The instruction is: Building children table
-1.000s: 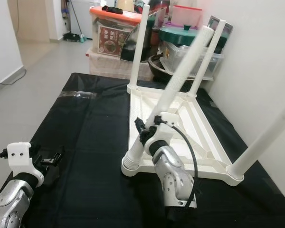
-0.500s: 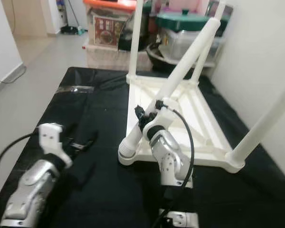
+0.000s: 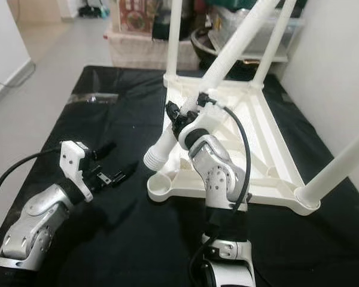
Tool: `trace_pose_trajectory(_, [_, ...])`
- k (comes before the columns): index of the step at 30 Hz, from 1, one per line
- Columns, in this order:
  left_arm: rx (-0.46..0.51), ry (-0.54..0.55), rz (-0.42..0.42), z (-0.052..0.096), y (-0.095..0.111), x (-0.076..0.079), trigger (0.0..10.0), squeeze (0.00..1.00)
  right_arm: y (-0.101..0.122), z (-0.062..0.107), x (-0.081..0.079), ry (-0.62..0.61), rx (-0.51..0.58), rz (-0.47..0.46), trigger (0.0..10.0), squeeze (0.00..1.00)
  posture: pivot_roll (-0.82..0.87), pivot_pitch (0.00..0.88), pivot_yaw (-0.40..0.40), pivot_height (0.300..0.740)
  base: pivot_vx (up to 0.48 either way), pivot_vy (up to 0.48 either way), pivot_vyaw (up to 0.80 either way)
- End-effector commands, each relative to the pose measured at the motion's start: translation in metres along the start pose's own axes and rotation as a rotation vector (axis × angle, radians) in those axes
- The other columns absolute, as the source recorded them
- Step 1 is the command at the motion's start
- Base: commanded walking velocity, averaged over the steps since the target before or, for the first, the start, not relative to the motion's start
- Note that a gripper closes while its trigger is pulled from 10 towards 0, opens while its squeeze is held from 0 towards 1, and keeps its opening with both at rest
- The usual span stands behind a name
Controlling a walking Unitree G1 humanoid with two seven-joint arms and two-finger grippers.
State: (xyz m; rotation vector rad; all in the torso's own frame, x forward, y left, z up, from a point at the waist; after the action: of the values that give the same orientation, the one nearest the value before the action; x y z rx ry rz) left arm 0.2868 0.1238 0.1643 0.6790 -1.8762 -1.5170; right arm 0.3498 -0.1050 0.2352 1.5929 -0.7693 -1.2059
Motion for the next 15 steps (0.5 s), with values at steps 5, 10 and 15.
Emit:
trace_pose_trajectory(5, [-0.097, -0.075, 0.01, 0.004, -0.011, 0.002, 10.0, 0.0, 0.006, 0.004, -0.019, 0.094, 0.015, 0.032, 0.0, 0.0, 0.15, 0.0, -0.071, 0.74, 0.0, 0.0, 0.0])
trace_pose_trajectory(10, [-0.143, -0.095, -0.026, 0.002, -0.013, -0.004, 10.0, 0.0, 0.01, 0.005, -0.041, 0.203, 0.031, 0.072, 0.0, 0.0, 0.14, 0.0, -0.057, 0.74, 0.0, 0.0, 0.0])
trace_pose_trajectory(15, [-0.136, -0.11, -0.055, -0.006, -0.007, -0.011, 10.0, 0.0, 0.005, 0.012, -0.068, 0.35, 0.016, 0.126, 0.0, 0.0, 0.14, 0.0, -0.056, 0.74, 0.0, 0.0, 0.0])
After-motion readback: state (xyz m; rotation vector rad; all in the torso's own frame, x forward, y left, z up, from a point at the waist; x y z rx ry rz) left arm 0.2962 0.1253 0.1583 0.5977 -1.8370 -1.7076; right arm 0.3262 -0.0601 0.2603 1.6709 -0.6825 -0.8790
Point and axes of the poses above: a point about 5 cm out from each wrist's last joint towards the gripper, its own z axis pointing back from the gripper into the wrist, its own y axis along the axis of the wrist's last joint, x = y × z, the point moved 1 cm from there along -z, pointing out of the wrist towards the gripper, and after that the axes turned 10 degrees about z, right-handed, at the moved point
